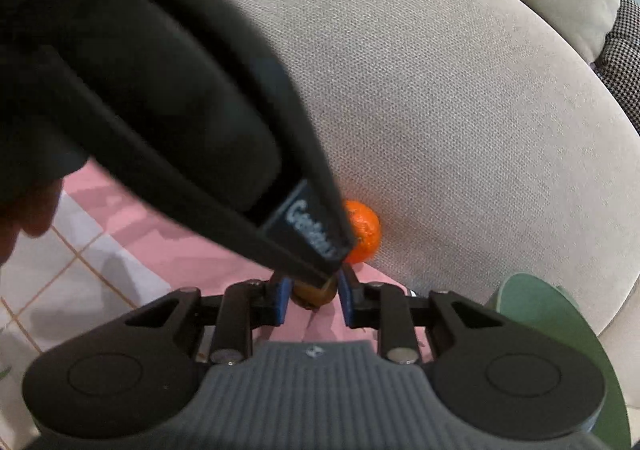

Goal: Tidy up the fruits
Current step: 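Grasp a red plum with the left tool while the right tool grasps a kiwi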

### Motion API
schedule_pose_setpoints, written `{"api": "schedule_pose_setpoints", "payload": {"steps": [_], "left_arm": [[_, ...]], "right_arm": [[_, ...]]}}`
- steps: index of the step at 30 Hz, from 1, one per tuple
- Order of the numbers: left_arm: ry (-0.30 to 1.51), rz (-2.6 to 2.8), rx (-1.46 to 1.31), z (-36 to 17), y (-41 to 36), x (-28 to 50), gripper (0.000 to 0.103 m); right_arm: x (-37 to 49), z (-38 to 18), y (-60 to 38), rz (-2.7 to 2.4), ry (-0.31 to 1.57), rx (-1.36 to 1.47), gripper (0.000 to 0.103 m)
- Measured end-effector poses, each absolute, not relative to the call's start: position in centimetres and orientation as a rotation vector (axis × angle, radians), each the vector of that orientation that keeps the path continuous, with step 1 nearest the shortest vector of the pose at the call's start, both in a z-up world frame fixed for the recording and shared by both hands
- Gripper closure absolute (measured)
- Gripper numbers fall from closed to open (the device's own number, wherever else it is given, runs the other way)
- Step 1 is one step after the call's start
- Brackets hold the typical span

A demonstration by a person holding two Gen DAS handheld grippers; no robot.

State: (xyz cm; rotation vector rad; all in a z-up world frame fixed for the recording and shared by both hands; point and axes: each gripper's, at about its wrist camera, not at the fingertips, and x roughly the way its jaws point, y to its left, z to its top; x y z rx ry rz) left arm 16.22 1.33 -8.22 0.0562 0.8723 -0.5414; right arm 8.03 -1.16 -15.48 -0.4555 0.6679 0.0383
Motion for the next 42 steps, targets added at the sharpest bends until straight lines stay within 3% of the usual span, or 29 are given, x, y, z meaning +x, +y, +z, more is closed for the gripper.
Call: {"api": "schedule_pose_setpoints", "payload": {"steps": [11,13,15,22,42], "left_arm": [[0.915,-0.54,0.09,-9.5,-0.1,17.8,0.053],[0.922,-0.531,0.1,-9.7,-0.4,17.9,0.056],[0.918,-0.535,0.087,-9.8,-0.6,17.9,0.066],[0.902,-0.521,0.082,-9.6,-0.7,17.1,0.068],[0.84,-0.447,-0.109,-2.0,2.6,10.0,0.068]], "right_arm": [[7.7,-15.9,-2.0,0.077,0.663,-0.477,0.082],[7.6,-15.8,-1.9,0.083,0.661,-0.484,0.082],[7.5,-15.8,-1.8,0.087,0.661,-0.486,0.082],[7.3,-15.2,-1.9,0.106,0.665,-0.472,0.082],[0.3,-8.9,-4.5,0.206,0.6,-0.462,0.082]]}}
